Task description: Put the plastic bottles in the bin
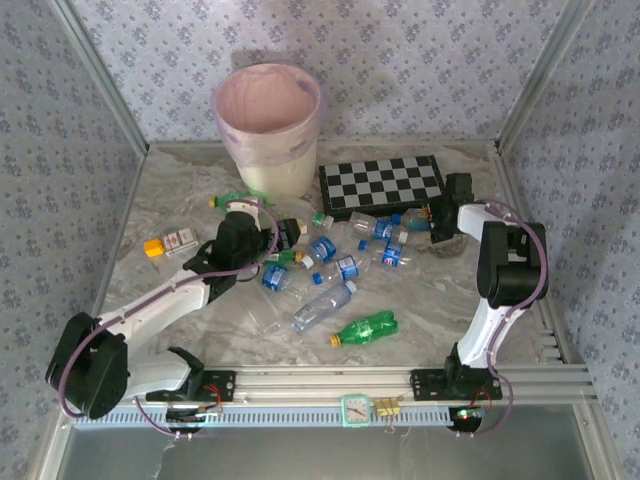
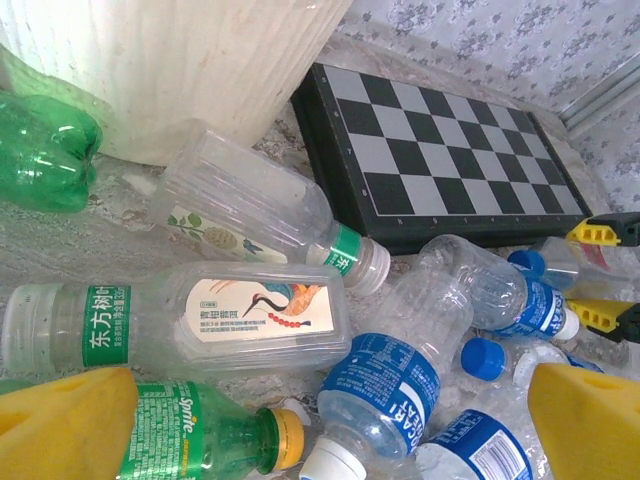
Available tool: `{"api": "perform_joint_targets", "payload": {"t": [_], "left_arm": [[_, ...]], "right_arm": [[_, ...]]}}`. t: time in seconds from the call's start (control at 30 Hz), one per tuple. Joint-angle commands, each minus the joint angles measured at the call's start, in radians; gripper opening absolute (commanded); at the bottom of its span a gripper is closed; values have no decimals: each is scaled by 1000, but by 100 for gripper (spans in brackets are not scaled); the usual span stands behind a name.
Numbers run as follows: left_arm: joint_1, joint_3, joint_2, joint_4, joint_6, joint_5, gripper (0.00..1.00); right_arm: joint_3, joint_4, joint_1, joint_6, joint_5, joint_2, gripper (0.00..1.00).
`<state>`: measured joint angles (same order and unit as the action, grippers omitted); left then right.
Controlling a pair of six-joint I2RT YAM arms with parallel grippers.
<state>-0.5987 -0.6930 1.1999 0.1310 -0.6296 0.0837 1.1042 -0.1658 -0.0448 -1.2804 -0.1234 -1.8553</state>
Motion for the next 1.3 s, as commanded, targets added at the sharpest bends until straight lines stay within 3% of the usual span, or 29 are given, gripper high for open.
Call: {"api": "perform_joint_targets", "payload": {"t": [0.0, 0.47, 0.8, 1.03, 1.27], "left_arm": [[-9, -9, -30, -14, 13, 24, 100], [-14, -23, -30, -26, 8, 24, 100], [-16, -60, -35, -43, 53, -28, 100], [-15, -134, -5, -31, 113, -182, 100], [-17, -224, 98, 24, 107, -429, 100]], "right_arm": [[-7, 40, -27, 4, 68, -80, 73], [-62, 149, -113, 77, -2, 8, 52], [-102, 114, -123, 267, -63, 159, 46], [-134, 39, -123, 409, -119, 356, 45], [-127, -26, 0, 546, -252, 510, 43]]}}
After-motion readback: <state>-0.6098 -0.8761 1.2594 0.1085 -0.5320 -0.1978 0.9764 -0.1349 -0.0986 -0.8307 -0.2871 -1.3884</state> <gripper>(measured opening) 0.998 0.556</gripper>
